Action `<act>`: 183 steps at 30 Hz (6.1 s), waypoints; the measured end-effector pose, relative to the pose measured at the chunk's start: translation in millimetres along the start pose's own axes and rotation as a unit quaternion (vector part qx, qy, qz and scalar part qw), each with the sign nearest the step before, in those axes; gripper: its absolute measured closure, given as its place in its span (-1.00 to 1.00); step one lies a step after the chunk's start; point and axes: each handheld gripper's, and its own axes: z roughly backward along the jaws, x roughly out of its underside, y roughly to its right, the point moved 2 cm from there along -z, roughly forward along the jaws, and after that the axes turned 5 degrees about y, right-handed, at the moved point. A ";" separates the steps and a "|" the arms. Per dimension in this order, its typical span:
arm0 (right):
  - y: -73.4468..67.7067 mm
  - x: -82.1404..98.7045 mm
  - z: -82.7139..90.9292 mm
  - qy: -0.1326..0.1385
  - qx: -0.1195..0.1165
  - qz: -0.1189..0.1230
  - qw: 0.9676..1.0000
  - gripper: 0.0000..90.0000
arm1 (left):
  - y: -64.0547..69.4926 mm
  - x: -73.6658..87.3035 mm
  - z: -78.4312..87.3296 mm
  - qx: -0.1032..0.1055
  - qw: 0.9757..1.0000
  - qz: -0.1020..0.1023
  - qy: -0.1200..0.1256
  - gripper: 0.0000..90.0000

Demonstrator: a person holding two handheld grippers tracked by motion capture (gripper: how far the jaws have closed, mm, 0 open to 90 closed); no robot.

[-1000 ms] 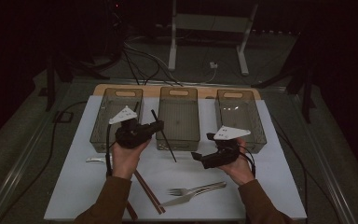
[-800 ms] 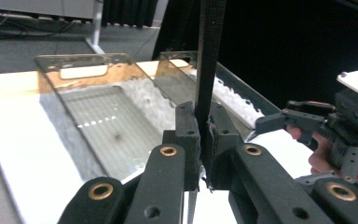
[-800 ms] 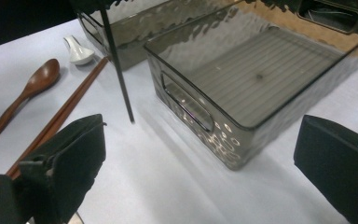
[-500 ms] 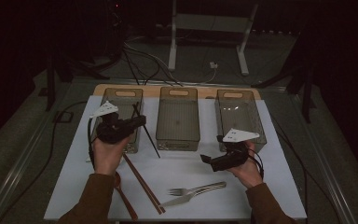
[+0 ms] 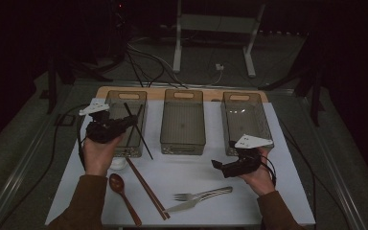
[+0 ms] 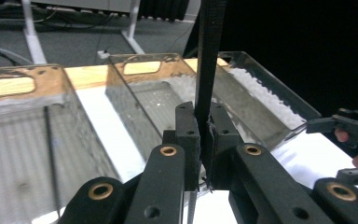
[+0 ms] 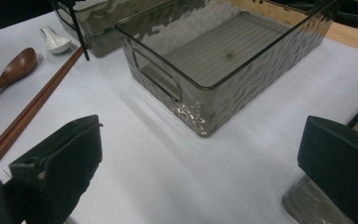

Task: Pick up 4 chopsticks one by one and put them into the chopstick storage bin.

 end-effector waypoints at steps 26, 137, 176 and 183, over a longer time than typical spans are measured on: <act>9.2 15.7 13.3 0.002 0.014 -0.016 1.000 -1.00 | -45.8 -11.7 -1.7 -0.061 0.998 0.022 -0.012 0.93; 2.5 16.2 10.9 0.016 0.005 -0.036 0.999 -1.00 | 10.6 79.0 50.5 -0.061 0.994 -0.076 0.041 -0.98; -93.3 -19.2 -65.9 -0.065 -0.059 0.029 0.996 -1.00 | 0.5 96.3 65.9 -0.095 0.991 -0.076 0.063 -0.98; -106.4 -20.4 -79.0 -0.084 -0.067 0.039 0.993 -1.00 | -0.1 96.3 66.6 -0.098 0.990 -0.076 0.063 -0.98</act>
